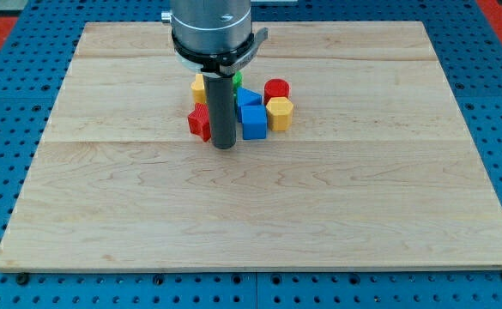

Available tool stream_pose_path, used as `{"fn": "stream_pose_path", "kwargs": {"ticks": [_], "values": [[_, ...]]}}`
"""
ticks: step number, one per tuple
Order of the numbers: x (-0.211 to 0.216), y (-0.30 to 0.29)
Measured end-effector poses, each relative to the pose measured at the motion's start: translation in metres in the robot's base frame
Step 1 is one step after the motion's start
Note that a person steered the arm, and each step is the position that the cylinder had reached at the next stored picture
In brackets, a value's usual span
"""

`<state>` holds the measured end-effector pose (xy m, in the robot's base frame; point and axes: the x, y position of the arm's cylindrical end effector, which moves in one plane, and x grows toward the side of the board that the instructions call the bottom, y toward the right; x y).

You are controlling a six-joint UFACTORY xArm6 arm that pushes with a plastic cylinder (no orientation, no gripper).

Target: Nudge the red star down a bit

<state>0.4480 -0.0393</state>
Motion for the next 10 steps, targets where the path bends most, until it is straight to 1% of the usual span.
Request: {"fn": "stream_pose_path", "kwargs": {"ticks": [1, 4, 5, 7, 8, 9, 10], "values": [[0.0, 0.0], [0.029, 0.002], [0.029, 0.001], [0.043, -0.037], [0.02, -0.082], [0.009, -0.087], [0.012, -0.081]]}}
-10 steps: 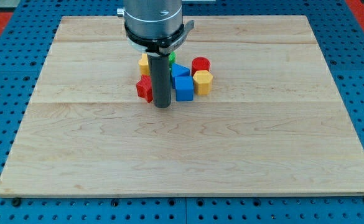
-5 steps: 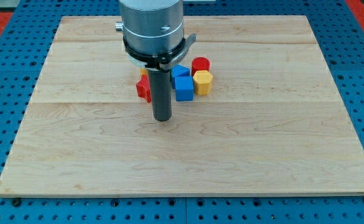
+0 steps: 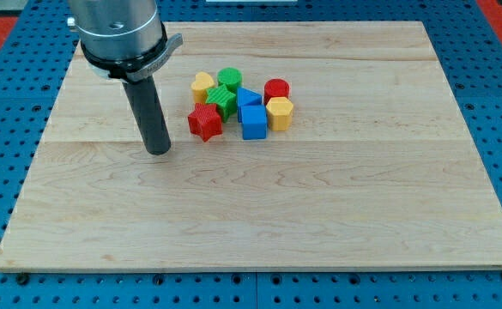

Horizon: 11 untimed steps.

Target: Nudge the red star down a bit

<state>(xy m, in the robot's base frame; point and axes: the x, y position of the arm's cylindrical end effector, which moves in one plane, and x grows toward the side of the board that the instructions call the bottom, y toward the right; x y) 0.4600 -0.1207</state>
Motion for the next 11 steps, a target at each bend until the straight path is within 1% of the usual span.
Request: {"fn": "stream_pose_path", "kwargs": {"ticks": [1, 2, 4, 6, 7, 8, 9, 10, 11], "values": [[0.033, 0.016], [0.046, 0.031], [0.046, 0.071], [0.033, 0.083], [0.007, 0.076], [0.004, 0.008], [-0.029, -0.018], [-0.071, -0.009], [-0.057, 0.054]]}}
